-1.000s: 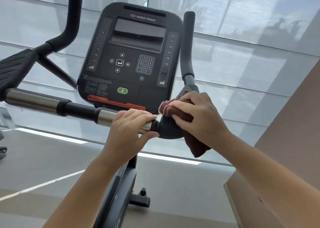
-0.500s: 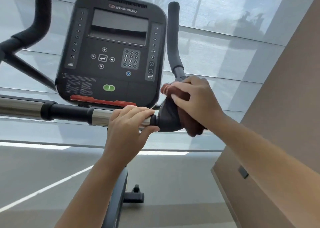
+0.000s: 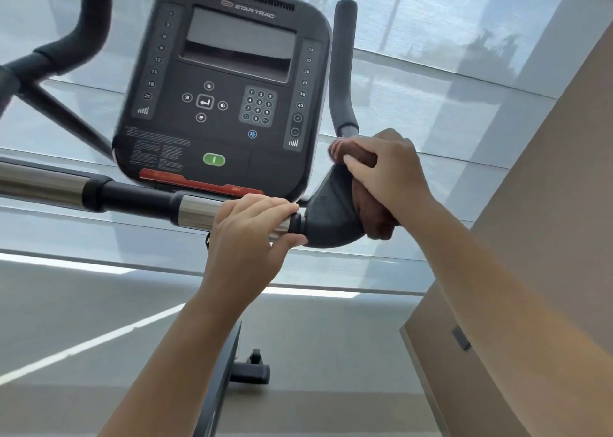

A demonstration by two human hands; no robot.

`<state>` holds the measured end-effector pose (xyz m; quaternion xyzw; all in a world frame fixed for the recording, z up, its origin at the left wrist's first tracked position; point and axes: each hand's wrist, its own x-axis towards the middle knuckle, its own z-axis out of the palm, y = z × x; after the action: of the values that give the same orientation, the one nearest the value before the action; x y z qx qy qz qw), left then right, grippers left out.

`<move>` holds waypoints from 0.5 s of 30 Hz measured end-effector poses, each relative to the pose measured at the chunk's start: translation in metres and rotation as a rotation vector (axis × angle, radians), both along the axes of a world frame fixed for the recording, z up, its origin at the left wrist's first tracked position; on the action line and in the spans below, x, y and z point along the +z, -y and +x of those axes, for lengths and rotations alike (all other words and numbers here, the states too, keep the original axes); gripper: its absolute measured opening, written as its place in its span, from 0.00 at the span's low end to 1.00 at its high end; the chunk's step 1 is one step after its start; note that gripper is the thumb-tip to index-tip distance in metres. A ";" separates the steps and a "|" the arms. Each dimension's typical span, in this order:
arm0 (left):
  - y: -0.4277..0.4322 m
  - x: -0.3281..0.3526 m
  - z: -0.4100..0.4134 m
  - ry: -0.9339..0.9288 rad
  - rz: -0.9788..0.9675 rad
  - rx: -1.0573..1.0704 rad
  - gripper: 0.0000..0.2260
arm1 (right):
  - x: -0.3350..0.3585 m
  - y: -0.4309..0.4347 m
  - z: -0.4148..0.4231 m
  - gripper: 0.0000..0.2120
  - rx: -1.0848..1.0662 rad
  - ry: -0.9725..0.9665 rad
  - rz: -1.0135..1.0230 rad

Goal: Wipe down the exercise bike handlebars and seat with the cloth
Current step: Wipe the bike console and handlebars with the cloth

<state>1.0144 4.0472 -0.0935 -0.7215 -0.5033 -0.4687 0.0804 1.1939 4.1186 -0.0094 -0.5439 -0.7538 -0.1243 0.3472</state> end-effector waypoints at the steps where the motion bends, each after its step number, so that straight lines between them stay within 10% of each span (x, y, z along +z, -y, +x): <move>1: 0.000 0.000 0.000 0.002 -0.003 -0.003 0.16 | 0.001 -0.003 0.001 0.13 0.010 -0.014 -0.017; 9: 0.002 -0.001 0.000 -0.071 0.011 0.006 0.16 | -0.056 0.053 0.000 0.13 0.102 -0.173 0.243; 15: 0.004 0.002 -0.003 -0.145 -0.001 0.001 0.17 | 0.000 -0.019 0.023 0.14 0.126 -0.250 -0.047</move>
<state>1.0116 4.0431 -0.0912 -0.7534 -0.4966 -0.4151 0.1166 1.2173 4.1371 -0.0095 -0.5147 -0.7400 -0.0161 0.4327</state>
